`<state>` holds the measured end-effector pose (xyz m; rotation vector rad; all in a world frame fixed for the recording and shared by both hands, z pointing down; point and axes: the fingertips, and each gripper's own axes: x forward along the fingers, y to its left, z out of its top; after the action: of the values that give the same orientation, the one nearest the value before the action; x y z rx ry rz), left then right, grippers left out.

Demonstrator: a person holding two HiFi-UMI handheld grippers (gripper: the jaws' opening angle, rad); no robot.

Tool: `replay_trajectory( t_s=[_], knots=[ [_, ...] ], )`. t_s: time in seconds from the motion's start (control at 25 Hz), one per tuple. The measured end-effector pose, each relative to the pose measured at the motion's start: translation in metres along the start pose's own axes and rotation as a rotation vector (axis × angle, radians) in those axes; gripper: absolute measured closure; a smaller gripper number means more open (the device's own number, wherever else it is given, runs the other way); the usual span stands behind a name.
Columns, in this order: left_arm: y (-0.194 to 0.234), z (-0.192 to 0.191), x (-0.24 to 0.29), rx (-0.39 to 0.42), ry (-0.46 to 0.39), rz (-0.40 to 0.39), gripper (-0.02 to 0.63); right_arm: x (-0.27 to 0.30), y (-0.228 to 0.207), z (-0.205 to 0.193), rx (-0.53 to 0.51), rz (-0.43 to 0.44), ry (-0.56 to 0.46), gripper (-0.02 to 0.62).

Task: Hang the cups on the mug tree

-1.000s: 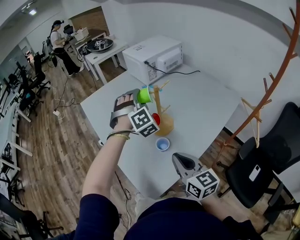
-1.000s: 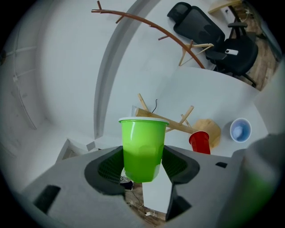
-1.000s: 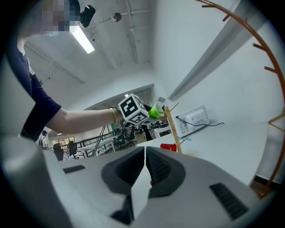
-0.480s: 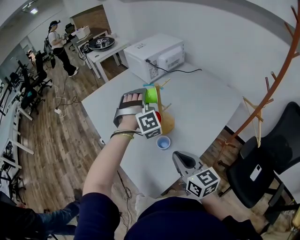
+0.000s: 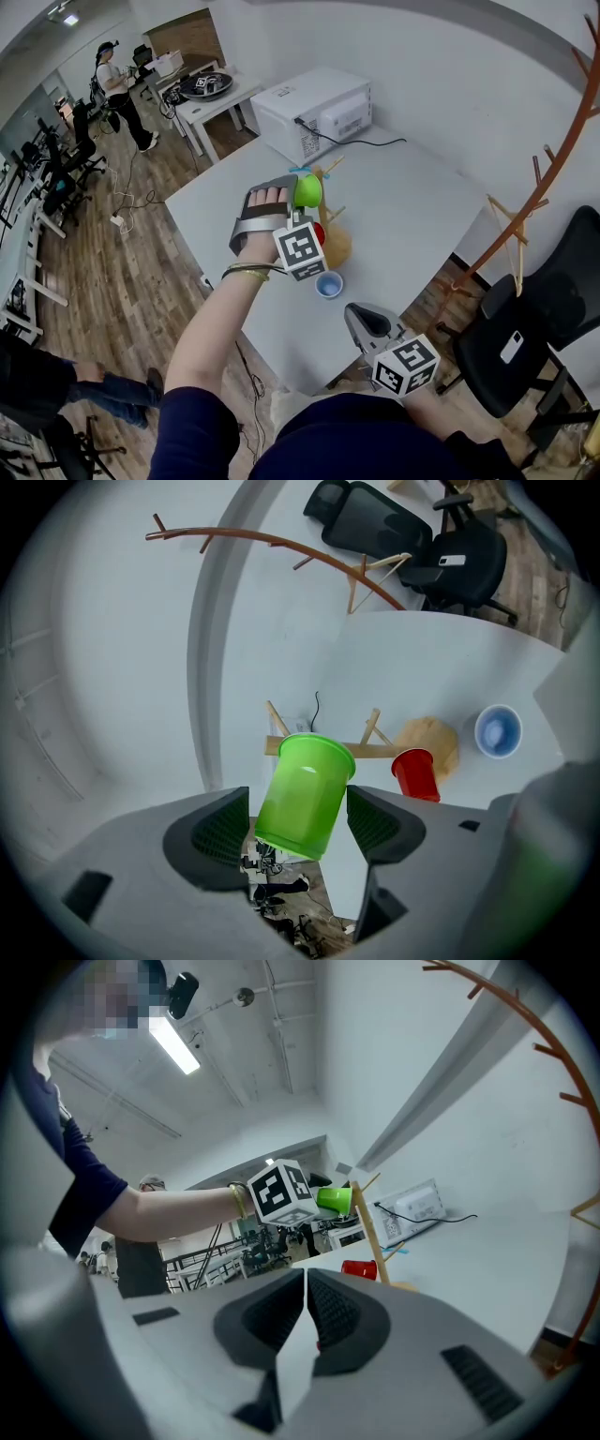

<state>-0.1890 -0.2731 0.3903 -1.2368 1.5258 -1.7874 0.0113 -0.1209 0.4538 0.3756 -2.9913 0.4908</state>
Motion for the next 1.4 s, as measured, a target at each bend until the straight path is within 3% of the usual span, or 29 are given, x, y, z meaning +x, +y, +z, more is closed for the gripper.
replay_trajectory(
  t_s=[0.52, 1.4],
  knots=[
    [0.002, -0.005, -0.017, -0.082, -0.028, -0.001, 0.285, 0.004, 0.009, -0.003, -0.007, 0.02, 0.019, 0.565],
    [-0.029, -0.025, -0.075, -0.52, -0.124, -0.001, 0.296, 0.019, 0.019, -0.014, -0.005, 0.064, 0.057, 0.565]
  ],
)
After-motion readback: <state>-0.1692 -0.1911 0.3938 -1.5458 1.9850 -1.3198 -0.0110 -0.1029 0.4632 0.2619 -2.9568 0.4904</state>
